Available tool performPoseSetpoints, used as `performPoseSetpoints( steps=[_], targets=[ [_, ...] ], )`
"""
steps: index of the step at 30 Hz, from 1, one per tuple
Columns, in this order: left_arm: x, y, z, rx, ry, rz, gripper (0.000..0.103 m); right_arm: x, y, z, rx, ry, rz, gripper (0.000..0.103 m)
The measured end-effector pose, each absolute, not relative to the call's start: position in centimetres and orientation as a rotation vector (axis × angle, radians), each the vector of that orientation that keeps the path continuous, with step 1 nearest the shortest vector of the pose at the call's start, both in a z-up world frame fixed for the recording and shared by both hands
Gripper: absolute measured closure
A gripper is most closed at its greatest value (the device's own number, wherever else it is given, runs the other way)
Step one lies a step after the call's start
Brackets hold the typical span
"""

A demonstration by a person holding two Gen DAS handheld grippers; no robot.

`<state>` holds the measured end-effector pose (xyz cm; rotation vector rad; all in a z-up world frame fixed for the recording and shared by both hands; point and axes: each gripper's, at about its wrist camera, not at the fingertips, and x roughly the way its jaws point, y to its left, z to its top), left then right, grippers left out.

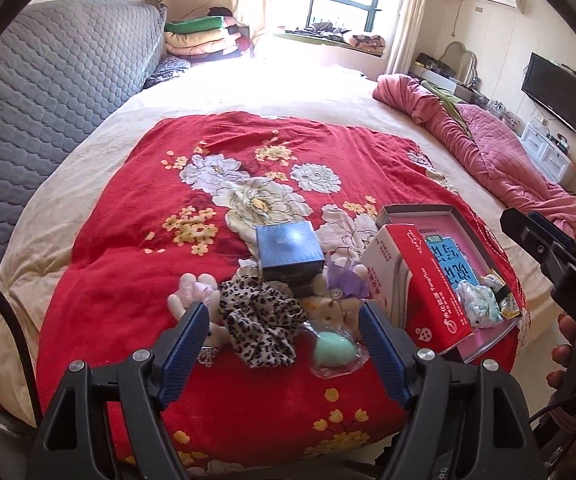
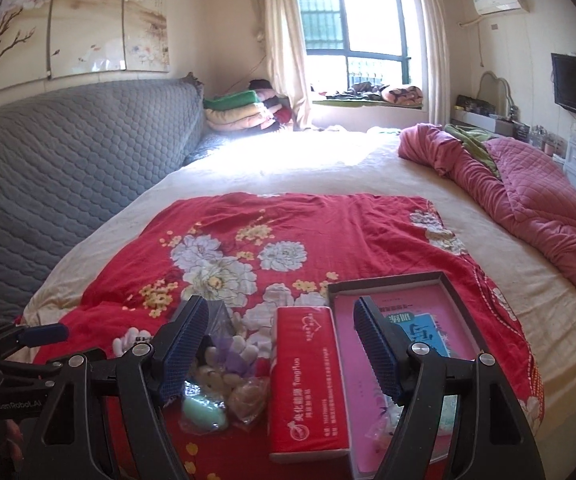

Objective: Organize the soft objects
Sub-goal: 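Withdraw both open grippers back over the remaining pile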

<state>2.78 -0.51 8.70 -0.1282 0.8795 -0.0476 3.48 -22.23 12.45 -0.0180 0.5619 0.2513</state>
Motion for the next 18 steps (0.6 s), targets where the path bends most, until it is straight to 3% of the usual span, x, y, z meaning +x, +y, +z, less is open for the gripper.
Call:
performPoseSetpoints(
  steps=[18],
  targets=[
    [0.8, 6.7, 8.0, -0.236, 0.880, 0.040, 0.027, 1.6, -16.4, 13.4, -0.121, 0.556, 0.357, 0.027]
  ],
)
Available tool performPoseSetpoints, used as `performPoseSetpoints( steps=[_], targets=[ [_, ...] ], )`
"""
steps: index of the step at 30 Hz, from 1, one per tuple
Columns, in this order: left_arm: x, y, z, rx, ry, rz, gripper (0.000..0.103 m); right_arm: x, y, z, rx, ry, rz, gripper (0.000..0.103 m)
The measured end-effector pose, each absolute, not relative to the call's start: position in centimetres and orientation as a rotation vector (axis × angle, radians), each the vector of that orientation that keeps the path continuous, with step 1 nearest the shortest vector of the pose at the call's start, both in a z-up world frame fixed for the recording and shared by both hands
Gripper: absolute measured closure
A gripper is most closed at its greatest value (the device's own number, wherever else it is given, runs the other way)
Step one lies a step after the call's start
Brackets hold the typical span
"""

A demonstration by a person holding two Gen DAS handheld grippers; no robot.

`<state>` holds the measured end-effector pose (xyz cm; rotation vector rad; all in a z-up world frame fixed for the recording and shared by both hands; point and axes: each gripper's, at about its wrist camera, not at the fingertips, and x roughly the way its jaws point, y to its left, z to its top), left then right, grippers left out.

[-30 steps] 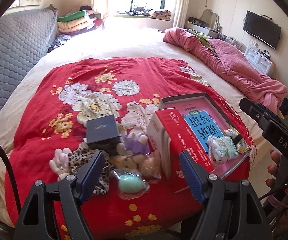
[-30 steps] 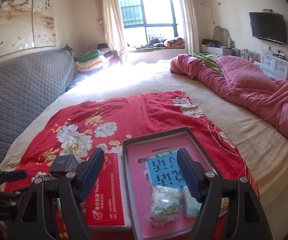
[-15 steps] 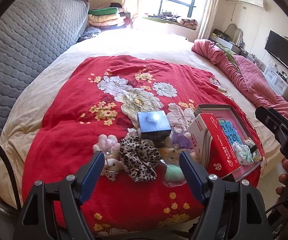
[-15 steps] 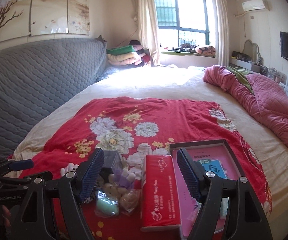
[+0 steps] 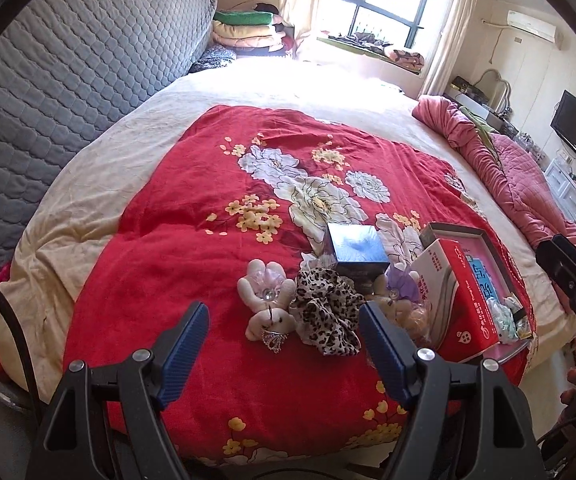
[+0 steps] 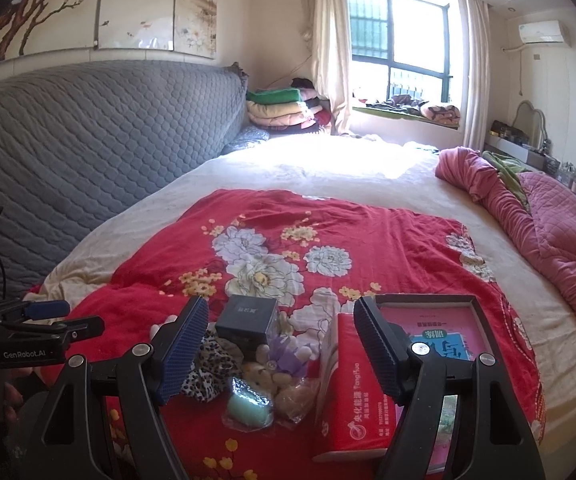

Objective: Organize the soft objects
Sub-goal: 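Withdraw both open grippers back over the remaining pile, then grasp the leopard-print scarf with the left gripper while the right gripper grasps the bagged green sponge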

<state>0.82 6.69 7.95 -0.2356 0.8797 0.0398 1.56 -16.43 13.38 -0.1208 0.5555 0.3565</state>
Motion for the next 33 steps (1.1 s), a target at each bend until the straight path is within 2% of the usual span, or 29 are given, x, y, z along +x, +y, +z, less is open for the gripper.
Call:
performPoseSetpoints(
  steps=[33],
  targets=[
    [3.0, 3.9, 0.3, -0.245, 1.040, -0.013, 0.027, 2.8, -14.9, 4.2, -0.208, 0.724, 0.407, 0.027]
  ],
)
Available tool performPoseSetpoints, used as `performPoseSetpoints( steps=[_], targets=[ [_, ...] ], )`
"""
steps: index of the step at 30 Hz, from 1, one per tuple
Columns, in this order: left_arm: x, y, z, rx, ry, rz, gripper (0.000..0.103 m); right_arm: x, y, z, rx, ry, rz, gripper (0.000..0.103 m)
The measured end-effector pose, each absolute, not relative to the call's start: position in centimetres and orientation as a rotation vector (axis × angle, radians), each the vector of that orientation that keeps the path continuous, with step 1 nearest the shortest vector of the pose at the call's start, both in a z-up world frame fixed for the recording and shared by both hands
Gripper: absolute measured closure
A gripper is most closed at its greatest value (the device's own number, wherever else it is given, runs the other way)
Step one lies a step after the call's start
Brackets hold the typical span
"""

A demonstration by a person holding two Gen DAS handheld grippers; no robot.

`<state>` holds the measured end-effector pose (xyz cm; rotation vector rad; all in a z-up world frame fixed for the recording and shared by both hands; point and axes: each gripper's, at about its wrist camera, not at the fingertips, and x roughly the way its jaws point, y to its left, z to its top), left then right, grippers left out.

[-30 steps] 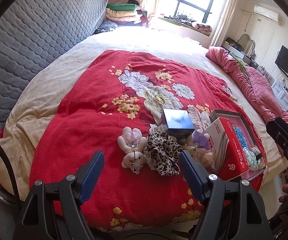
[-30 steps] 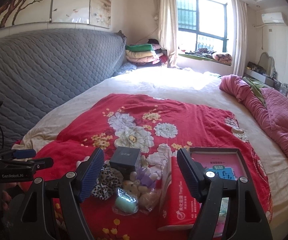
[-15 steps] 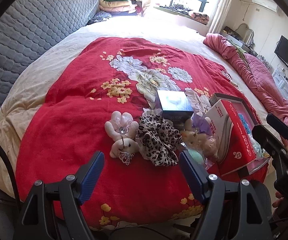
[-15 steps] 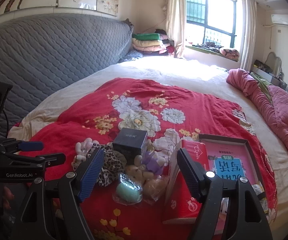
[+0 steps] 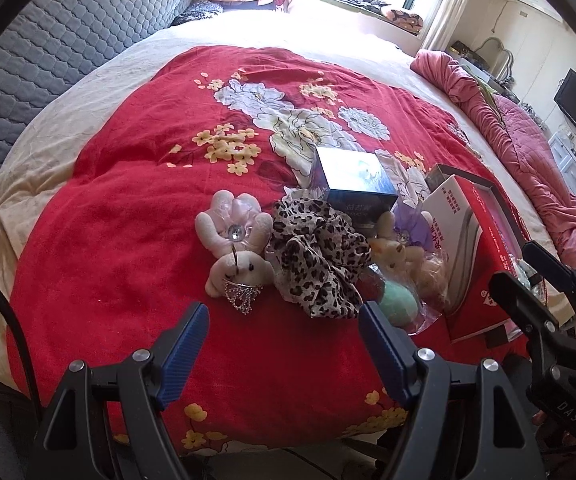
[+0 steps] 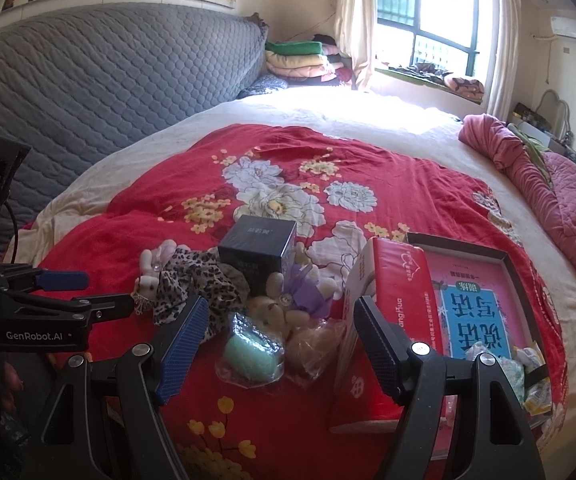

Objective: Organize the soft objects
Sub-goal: 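Grasp the leopard-print scarf with the left gripper while the right gripper grasps the bagged green sponge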

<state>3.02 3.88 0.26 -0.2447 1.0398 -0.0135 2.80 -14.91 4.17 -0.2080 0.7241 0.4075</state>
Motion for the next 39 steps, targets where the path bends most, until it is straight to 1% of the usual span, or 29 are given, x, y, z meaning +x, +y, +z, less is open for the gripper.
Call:
performPoseSetpoints(
  steps=[15, 24, 29, 31, 35, 38, 39],
  targets=[
    [5.7, 3.7, -3.0, -0.304, 1.110, -0.013, 0.027, 3.1, -12.7, -1.2, -0.345, 0.813, 0.467, 0.027],
    [7.8, 3.9, -3.9, -0.307, 1.108, 0.006, 0.027, 3.6, -11.6, -2.8, -0.374, 0.845, 0.495, 0.027],
    [8.3, 4.1, -4.2, -0.320, 1.091, -0.007, 0.029, 3.9, -10.7, -4.1, -0.421, 0.860, 0.500, 0.027],
    [8.3, 4.2, -4.4, -0.317, 1.092, -0.009, 0.033, 4.1, -10.2, -4.7, -0.448, 0.864, 0.491, 0.027],
    [8.4, 4.5, -4.5, -0.319, 1.086, -0.003, 0.037, 4.4, -9.2, -5.8, -0.514, 0.859, 0.466, 0.027],
    [8.5, 4.7, -4.5, -0.321, 1.081, -0.008, 0.043, 4.6, -8.9, -6.5, -0.547, 0.855, 0.447, 0.027],
    [8.5, 4.7, -4.6, -0.319, 1.081, -0.009, 0.048, 4.6, -8.9, -6.6, -0.551, 0.855, 0.447, 0.027]
  ],
)
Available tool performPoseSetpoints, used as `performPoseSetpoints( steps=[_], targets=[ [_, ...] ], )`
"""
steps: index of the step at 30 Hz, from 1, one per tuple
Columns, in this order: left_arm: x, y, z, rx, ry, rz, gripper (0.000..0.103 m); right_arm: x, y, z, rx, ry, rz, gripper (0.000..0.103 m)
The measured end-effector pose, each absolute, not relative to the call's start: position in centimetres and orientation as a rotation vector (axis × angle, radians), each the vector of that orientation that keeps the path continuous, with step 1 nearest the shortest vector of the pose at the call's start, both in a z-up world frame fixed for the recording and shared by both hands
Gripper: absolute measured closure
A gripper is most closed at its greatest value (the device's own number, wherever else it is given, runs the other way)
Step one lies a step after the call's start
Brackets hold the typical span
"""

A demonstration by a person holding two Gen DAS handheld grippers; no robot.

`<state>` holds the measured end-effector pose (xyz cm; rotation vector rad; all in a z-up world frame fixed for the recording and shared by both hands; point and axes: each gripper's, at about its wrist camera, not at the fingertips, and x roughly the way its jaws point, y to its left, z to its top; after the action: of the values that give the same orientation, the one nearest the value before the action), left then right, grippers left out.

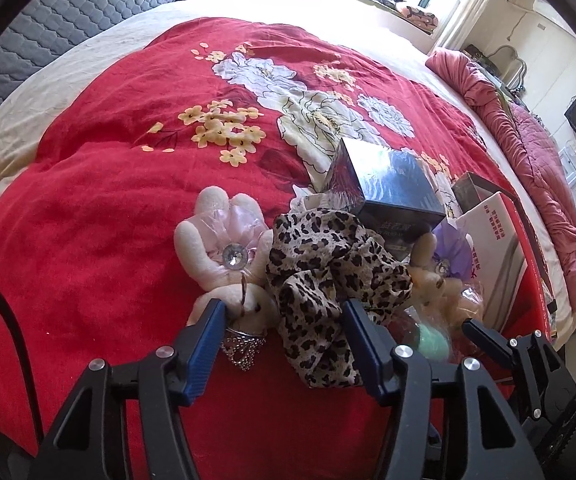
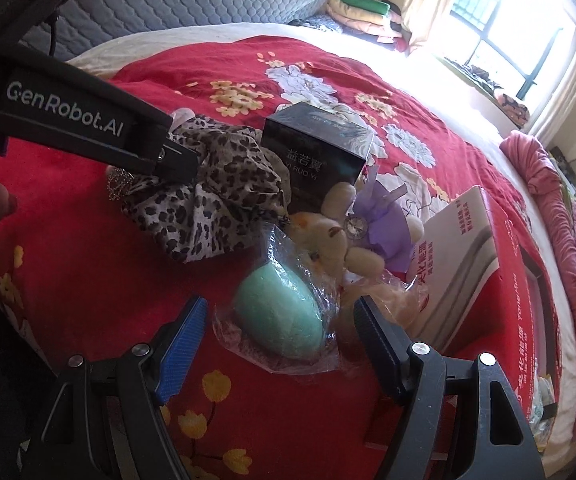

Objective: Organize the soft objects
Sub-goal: 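Grasp the leopard-print scarf with the left gripper while the right gripper grasps the bagged green sponge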

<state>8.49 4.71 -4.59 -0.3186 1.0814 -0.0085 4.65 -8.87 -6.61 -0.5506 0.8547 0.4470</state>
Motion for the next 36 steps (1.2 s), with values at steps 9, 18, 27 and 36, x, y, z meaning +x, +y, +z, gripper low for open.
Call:
performPoseSetpoints(
  steps=[9, 18, 27, 36],
  targets=[
    [8.4, 5.5, -4.8, -0.337, 1.074, -0.030, 0.087, 5.1, -8.5, -7.5, -0.586, 0.856, 0.433, 0.035],
    [7.2, 6.7, -4.4, -0.405, 1.049, -0.064, 0.098, 5.4, -9.3, -6.6, -0.525, 0.834, 0.444, 0.048],
    [5.8, 5.9, -2.0, -0.349, 0.982, -0.083, 0.099, 4.7, -10.8, -3.8, -0.400, 0.763, 0.497, 0.051],
    [5.2, 5.2, -0.9, -0.307, 0.965, -0.073, 0.102, 4.0, -12.1, -1.3, -0.306, 0.687, 0.503, 0.051]
  ],
)
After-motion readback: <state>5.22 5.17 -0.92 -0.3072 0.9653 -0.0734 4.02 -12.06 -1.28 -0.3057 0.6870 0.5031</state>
